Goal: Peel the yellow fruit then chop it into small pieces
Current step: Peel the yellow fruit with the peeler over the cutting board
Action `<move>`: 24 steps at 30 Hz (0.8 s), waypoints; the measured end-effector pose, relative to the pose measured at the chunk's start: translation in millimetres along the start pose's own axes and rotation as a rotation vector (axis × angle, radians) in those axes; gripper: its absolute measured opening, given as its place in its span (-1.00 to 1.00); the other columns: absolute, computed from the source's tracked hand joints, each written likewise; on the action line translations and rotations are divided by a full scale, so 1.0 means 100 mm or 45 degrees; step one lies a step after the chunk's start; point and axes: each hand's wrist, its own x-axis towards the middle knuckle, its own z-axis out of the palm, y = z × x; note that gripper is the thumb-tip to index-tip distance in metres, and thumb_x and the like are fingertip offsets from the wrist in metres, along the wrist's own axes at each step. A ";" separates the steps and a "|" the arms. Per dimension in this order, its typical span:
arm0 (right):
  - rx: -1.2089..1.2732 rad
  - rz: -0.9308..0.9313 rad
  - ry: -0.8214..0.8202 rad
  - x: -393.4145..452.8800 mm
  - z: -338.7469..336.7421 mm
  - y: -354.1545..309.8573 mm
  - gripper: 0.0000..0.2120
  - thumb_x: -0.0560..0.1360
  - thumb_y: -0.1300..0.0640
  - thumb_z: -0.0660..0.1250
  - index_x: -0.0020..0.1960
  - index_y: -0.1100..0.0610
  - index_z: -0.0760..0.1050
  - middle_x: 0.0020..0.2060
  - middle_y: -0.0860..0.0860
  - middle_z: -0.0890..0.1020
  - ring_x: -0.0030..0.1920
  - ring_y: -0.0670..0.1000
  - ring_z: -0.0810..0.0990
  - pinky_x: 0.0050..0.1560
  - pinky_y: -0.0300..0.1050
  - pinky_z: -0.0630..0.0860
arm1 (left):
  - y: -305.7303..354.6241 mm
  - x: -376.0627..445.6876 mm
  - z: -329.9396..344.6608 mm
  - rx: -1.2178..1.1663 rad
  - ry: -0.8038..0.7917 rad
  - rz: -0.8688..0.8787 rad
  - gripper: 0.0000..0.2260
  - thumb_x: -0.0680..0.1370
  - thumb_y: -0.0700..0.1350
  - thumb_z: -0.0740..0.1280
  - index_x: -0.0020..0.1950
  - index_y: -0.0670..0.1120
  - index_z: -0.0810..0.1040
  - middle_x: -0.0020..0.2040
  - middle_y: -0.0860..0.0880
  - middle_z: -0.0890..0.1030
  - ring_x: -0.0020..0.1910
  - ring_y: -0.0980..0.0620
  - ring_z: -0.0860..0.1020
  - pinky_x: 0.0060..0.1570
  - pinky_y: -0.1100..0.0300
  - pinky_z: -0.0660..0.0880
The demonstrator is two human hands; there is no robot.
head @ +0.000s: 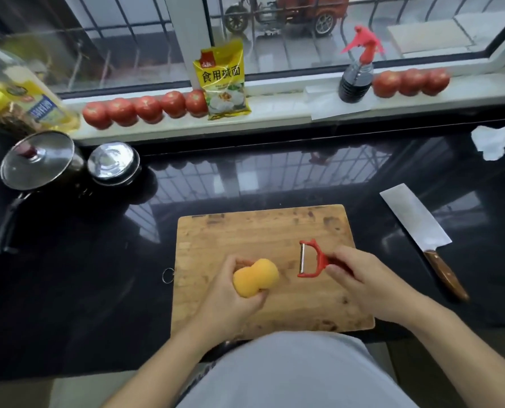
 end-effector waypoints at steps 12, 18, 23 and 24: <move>-0.890 -0.520 0.713 0.31 0.44 -0.63 -0.57 0.69 -0.09 0.15 -0.27 0.05 0.52 -0.40 -0.08 0.47 -0.33 -0.02 0.36 -0.21 -0.04 0.34 | 0.06 -0.01 -0.17 0.481 0.328 0.514 -0.55 0.45 -0.13 0.61 0.27 0.05 0.55 0.32 0.18 0.56 0.28 0.39 0.45 0.17 0.51 0.39; -1.056 -0.508 0.691 0.34 0.47 -0.66 -0.55 0.68 -0.10 0.13 -0.29 0.04 0.51 -0.42 -0.06 0.47 -0.35 0.00 0.37 -0.19 -0.03 0.32 | 0.07 -0.04 -0.09 0.420 0.301 0.456 -0.55 0.44 -0.12 0.59 0.28 0.09 0.56 0.15 0.23 0.61 0.14 0.23 0.57 0.01 0.36 0.52; -1.081 -0.518 0.661 0.32 0.47 -0.64 -0.55 0.69 -0.10 0.11 -0.29 0.04 0.51 -0.44 -0.07 0.46 -0.38 -0.02 0.35 -0.23 -0.07 0.27 | 0.06 -0.03 -0.09 0.369 0.248 0.430 -0.53 0.42 -0.15 0.59 0.27 0.10 0.56 0.17 0.25 0.61 0.16 0.21 0.57 0.02 0.30 0.55; -1.088 -0.523 0.660 0.32 0.48 -0.62 -0.55 0.69 -0.10 0.11 -0.30 0.04 0.50 -0.44 -0.07 0.46 -0.39 -0.02 0.35 -0.24 -0.08 0.24 | 0.05 -0.03 -0.09 0.355 0.240 0.438 -0.53 0.42 -0.16 0.60 0.27 0.09 0.57 0.19 0.24 0.61 0.18 0.20 0.57 0.04 0.29 0.56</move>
